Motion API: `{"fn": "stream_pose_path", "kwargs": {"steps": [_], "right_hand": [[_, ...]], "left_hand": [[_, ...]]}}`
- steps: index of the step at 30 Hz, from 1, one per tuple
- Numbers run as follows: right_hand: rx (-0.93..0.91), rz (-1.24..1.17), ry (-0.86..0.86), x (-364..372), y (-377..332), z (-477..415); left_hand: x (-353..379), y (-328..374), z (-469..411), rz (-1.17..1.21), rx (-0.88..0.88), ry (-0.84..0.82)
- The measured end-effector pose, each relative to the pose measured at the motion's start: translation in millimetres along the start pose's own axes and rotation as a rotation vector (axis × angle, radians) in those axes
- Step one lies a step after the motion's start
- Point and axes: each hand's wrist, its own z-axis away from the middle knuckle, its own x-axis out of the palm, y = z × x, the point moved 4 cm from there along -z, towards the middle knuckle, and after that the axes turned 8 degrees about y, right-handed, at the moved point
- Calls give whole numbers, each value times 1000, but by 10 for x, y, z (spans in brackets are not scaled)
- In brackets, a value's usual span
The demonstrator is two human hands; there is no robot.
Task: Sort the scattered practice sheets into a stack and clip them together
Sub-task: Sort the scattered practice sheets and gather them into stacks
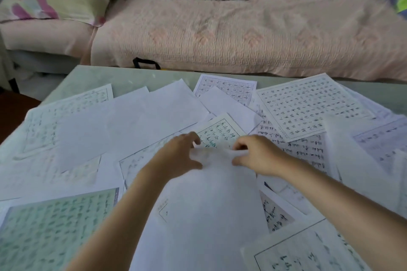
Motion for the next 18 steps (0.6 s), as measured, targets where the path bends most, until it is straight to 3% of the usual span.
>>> {"fn": "stream_pose_path", "kwargs": {"steps": [4, 8, 13, 18], "right_hand": [[-45, -239, 305, -92, -14, -106], [-19, -597, 356, -79, -25, 69], [-39, -535, 421, -123, -149, 625], [-20, -577, 783, -582, -375, 1188]], "left_hand": [[-174, -127, 9, 13, -34, 171], [-396, -90, 181, 89, -10, 349], [-753, 181, 644, 204, 93, 607], [-1074, 561, 1159, 164, 321, 959]]}}
